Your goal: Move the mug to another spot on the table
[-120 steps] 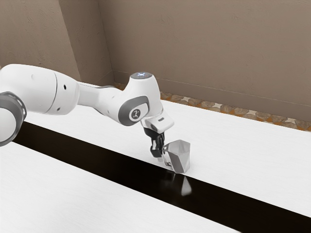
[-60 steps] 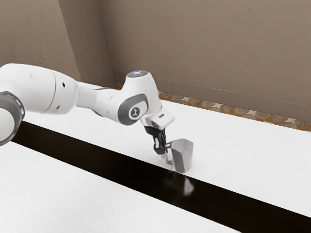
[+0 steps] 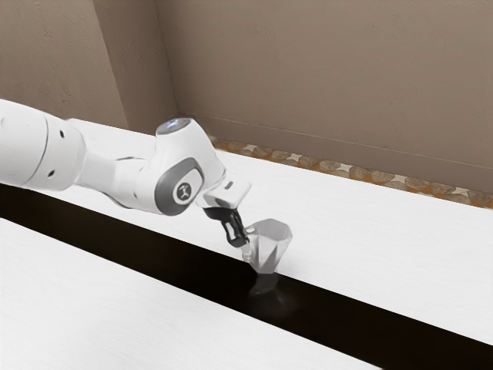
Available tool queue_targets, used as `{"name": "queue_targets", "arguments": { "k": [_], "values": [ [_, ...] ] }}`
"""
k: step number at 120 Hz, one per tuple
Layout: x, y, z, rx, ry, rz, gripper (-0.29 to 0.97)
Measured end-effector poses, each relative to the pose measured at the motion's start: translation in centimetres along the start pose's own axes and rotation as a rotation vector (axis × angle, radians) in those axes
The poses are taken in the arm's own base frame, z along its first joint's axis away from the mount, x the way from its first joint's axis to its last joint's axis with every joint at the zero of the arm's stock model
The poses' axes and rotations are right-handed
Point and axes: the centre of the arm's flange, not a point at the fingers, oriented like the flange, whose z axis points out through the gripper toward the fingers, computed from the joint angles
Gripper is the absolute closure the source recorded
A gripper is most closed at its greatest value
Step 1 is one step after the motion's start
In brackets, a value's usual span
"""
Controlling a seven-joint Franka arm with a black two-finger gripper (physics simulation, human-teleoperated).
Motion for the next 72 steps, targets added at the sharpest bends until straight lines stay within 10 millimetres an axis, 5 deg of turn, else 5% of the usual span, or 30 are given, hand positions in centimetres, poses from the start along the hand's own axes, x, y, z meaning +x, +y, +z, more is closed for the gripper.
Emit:
{"name": "queue_targets", "arguments": {
  "k": [23, 43, 61, 72],
  "values": [
    [-3.8, 0.7, -4.3, 0.122, 0.05, -0.103, 0.67],
    [-7.9, -1.1, -7.4, 0.2, 0.086, -0.258, 0.67],
    [-12.1, -1.8, -8.8, 0.242, 0.079, -0.391, 0.67],
    [-12.0, -0.1, -8.3, 0.236, 0.075, -0.414, 0.66]
  ]
}}
